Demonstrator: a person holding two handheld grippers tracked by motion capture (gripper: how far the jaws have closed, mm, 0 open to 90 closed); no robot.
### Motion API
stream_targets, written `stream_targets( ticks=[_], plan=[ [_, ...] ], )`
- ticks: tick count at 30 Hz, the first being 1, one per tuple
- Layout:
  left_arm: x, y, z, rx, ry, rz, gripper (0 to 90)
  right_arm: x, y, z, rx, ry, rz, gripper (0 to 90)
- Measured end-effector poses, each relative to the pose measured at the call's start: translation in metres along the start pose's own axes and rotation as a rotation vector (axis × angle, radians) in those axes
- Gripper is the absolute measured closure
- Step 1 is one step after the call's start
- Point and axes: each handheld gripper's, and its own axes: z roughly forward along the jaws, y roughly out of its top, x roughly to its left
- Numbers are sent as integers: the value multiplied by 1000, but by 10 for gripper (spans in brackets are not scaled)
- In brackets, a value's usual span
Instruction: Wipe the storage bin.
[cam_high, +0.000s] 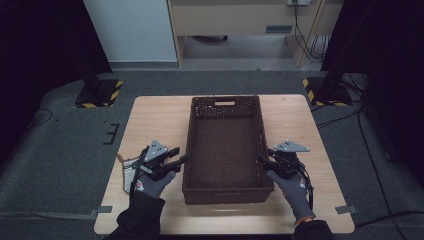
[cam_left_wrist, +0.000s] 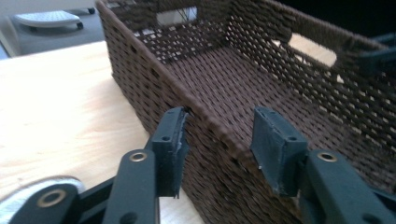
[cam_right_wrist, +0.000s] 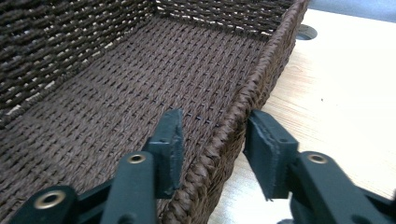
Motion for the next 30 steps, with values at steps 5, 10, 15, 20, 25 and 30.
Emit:
stream_targets(
  ticks=[5,10,15,20,25,30],
  plan=[
    [-6,-2,4,16,-18,18,575,-1,3,-11,-19,0,-5,545],
    [-12,-4,5,21,3,36,592,-2,0,-12,-10,21,1,578],
    [-15,-5,4,17,4,21,598,0,1,-10,5,11,-17,609],
    [-12,5,2,4,31,34,519,-2,2,-8,2,10,-6,622],
    [-5,7,8,12,23,32,516,-4,2,-6,-6,6,1,639],
    [-10,2,17,34,0,35,535,-6,4,-4,-10,-4,-1,647]
  ],
)
